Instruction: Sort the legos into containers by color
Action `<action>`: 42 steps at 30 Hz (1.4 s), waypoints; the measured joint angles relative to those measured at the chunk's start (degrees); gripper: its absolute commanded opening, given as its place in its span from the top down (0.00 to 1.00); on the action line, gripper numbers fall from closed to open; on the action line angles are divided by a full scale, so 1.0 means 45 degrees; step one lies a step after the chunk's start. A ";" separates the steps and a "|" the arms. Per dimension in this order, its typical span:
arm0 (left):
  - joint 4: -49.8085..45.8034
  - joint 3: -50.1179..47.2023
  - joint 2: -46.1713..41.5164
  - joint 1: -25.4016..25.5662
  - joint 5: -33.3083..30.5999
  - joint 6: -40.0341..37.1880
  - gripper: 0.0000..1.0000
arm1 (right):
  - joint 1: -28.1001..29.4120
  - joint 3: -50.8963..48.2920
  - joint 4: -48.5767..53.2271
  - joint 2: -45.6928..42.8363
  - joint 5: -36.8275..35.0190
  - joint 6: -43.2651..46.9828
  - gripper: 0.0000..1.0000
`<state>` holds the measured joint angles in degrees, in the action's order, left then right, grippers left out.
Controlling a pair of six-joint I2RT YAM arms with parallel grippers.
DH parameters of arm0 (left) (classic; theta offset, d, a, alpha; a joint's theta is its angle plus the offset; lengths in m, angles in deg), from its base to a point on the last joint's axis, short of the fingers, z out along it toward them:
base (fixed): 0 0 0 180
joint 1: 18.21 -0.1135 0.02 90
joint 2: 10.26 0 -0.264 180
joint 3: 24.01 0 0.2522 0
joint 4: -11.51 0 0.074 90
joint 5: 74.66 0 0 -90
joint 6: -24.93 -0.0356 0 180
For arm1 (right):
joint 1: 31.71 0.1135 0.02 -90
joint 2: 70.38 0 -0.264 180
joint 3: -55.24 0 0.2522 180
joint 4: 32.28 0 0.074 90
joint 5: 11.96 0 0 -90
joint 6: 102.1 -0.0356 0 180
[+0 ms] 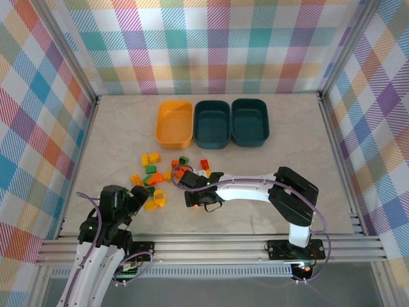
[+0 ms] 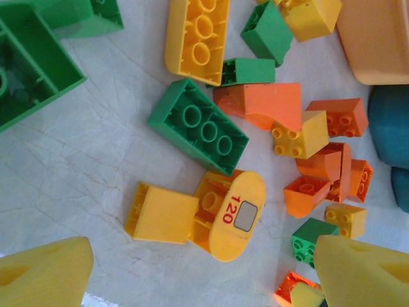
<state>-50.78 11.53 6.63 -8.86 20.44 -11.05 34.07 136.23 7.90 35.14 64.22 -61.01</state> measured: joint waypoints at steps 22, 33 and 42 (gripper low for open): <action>0.1107 0.0000 0.0806 0.0000 0.0933 0.0189 0.11 | -0.0942 -0.0656 0.0792 -0.3274 -0.1661 0.1525 0.82; 0.3026 0.0024 0.2982 0.0685 0.2312 0.0029 0.12 | -0.9068 0.3701 0.0185 -0.0704 -0.0952 0.4687 0.81; 0.3220 0.0379 0.3876 0.1399 0.2273 -0.0418 0.12 | -1.0962 0.8796 0.1904 0.4877 0.0568 0.5775 0.64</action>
<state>-36.29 13.24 24.07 -2.57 30.67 -12.93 -15.26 175.81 16.47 57.08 66.77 -35.02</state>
